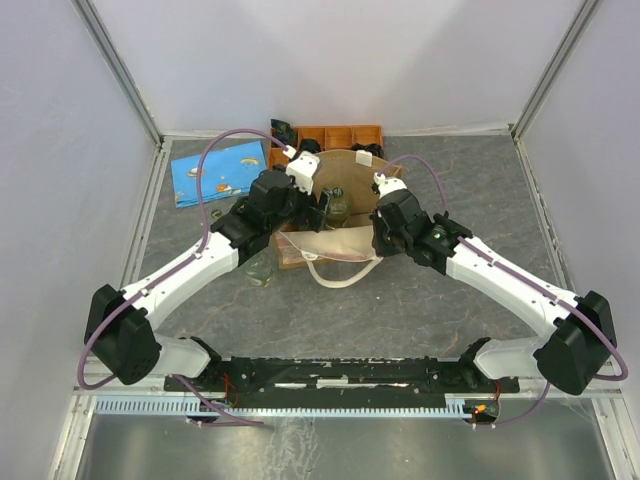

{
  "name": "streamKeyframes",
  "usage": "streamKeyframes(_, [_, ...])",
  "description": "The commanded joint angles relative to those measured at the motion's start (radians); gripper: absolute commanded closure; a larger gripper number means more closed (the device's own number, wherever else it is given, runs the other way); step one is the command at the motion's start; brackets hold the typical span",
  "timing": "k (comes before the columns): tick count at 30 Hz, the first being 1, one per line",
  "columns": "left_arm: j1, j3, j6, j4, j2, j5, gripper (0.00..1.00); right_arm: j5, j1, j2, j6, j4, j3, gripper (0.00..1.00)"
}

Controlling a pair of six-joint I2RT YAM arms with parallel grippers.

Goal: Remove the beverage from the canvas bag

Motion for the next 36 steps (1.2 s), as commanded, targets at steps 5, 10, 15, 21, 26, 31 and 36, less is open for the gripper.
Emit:
streamKeyframes(5, [-0.009,0.013,-0.066,-0.058,0.014,-0.070,0.01,-0.009,0.005,-0.013,-0.010,0.002,0.023,0.87])
streamKeyframes(10, [-0.011,0.009,-0.080,-0.081,0.032,-0.045,0.01,-0.011,0.005,-0.013,-0.010,0.004,0.023,0.87])
streamKeyframes(15, [-0.016,-0.029,-0.112,-0.068,0.032,-0.034,0.00,-0.011,0.004,-0.018,-0.013,0.004,0.019,0.87])
streamKeyframes(21, [-0.017,-0.054,-0.118,-0.053,0.052,-0.043,0.01,-0.013,0.004,-0.012,-0.017,0.008,0.021,0.87])
streamKeyframes(26, [-0.017,-0.061,-0.119,-0.037,0.079,-0.050,0.03,-0.013,0.004,-0.009,-0.017,0.012,0.018,0.87])
streamKeyframes(31, [-0.018,-0.061,-0.120,-0.023,0.105,-0.057,0.11,-0.011,0.005,-0.009,-0.015,0.015,0.013,0.87])
streamKeyframes(36, [-0.018,-0.064,-0.123,-0.021,0.128,-0.053,0.17,-0.008,0.004,-0.009,-0.016,0.016,0.012,0.87])
